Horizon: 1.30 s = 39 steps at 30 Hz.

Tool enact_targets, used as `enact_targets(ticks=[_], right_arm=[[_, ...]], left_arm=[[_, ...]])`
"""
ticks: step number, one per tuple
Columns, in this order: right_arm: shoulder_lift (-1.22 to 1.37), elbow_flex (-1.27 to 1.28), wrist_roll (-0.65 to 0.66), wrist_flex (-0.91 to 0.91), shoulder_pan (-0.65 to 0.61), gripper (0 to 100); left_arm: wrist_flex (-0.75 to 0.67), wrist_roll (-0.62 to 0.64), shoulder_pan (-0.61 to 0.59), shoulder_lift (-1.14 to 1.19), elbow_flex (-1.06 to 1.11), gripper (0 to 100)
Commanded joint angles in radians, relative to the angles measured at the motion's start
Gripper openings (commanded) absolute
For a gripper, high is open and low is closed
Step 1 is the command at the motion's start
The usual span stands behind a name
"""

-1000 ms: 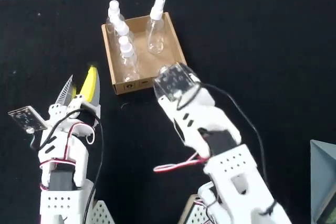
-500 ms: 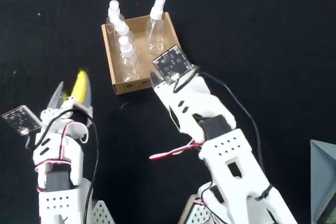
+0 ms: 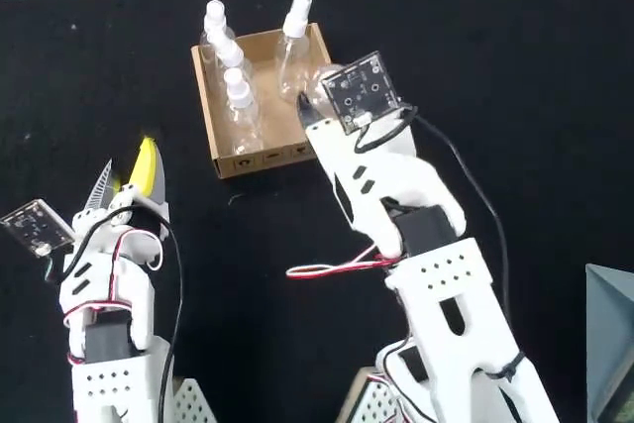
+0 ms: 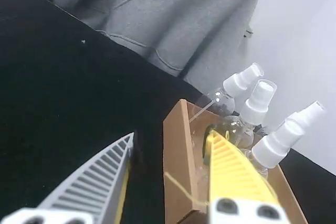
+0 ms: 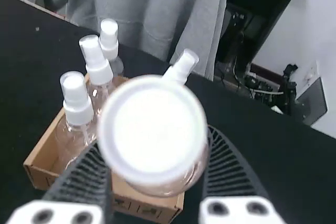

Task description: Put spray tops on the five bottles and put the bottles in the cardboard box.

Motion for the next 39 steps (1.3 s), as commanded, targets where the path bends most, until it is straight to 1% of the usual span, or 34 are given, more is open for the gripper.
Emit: enact_targets(ticks=[1, 7, 22, 39], right_arm=[[0.01, -0.105, -0.008, 0.0, 0.017, 8.2], [0.019, -0.145, -0.008, -0.005, 0.017, 8.2], [0.358, -0.286, -0.008, -0.006, 0.021, 8.1], [0.516, -0.381, -0.008, -0.008, 0.021, 7.9]], left_arm=[[0.003, -0.005, -0.012, -0.015, 0.025, 20], [0.003, -0.005, -0.012, -0.015, 0.025, 20], [0.003, -0.008, -0.012, -0.015, 0.025, 20], [0.003, -0.008, -0.013, -0.015, 0.025, 20]])
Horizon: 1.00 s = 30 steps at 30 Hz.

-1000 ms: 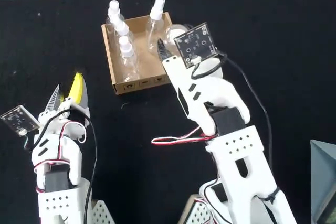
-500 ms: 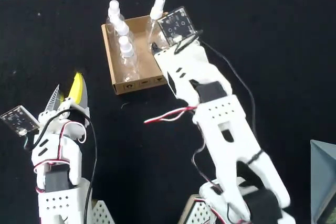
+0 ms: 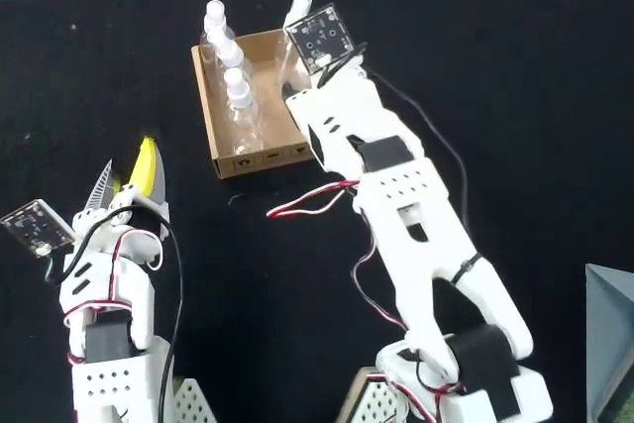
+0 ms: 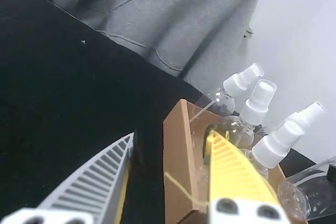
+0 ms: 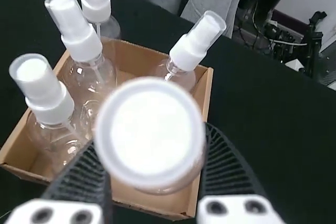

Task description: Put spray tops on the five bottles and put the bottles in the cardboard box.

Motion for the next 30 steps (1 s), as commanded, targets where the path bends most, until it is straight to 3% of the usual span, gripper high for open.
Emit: enact_targets(ticks=[1, 30], right_arm=[[-0.002, -0.096, -0.006, -0.008, 0.02, 7.9], [0.166, -0.124, -0.006, -0.112, 0.046, 8.2]], left_arm=[[0.003, -0.008, -0.013, -0.015, 0.025, 20], [0.003, -0.011, -0.013, -0.015, 0.025, 20]])
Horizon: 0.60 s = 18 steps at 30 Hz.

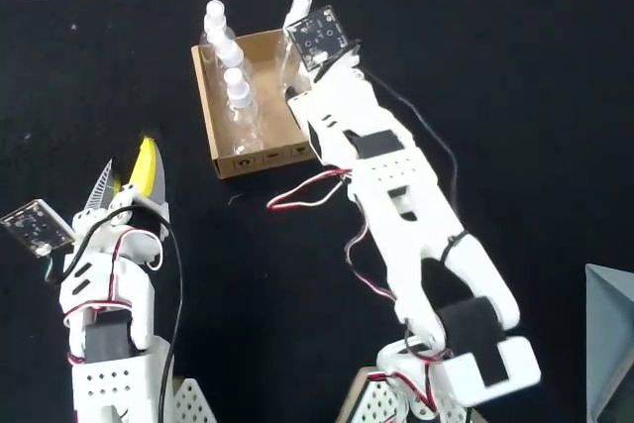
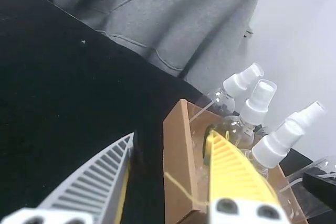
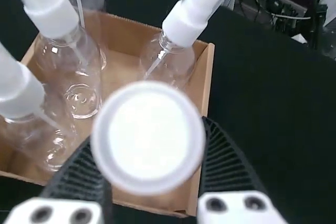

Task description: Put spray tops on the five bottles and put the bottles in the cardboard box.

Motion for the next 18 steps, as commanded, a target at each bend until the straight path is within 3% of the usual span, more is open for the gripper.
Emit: enact_targets(ticks=[1, 8, 18], right_arm=[[0.021, -0.104, -0.006, -0.032, 0.023, 8.2], [0.116, -0.166, -0.114, -0.032, 0.023, 8.2], [0.202, -0.194, -0.123, -0.063, 0.012, 8.2]], left_arm=[[0.003, -0.011, -0.013, -0.015, 0.025, 20], [0.003, -0.011, -0.013, -0.015, 0.025, 20], [0.003, -0.011, -0.013, -0.015, 0.025, 20]])
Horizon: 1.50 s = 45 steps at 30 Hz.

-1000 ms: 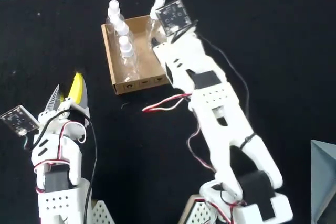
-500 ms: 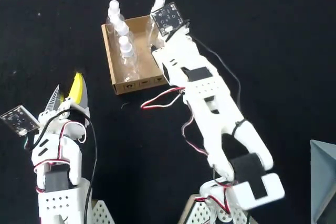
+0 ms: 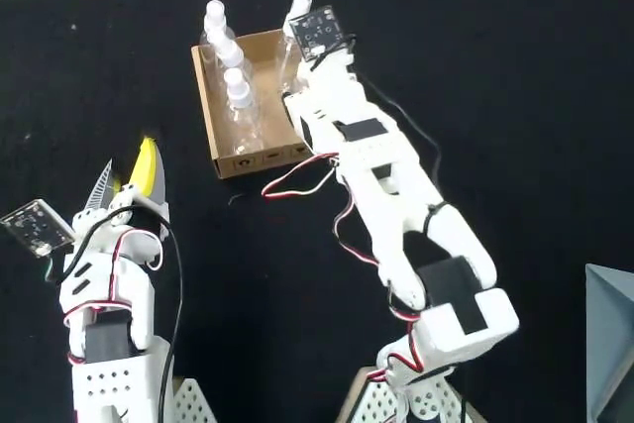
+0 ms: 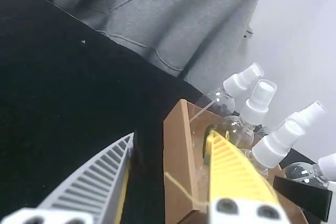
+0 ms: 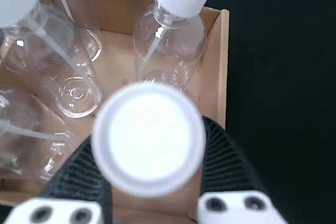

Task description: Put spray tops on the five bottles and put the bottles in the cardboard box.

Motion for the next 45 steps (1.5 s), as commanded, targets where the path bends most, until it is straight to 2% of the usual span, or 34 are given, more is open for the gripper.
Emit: enact_targets(ticks=[1, 45], right_arm=[[-0.002, -0.076, -0.008, -0.068, 0.012, 8.2], [0.097, -0.061, -0.006, -0.135, 0.011, 8.2]], left_arm=[[0.003, -0.011, -0.013, -0.015, 0.024, 20], [0.005, -0.011, -0.005, -0.015, 0.024, 20]])
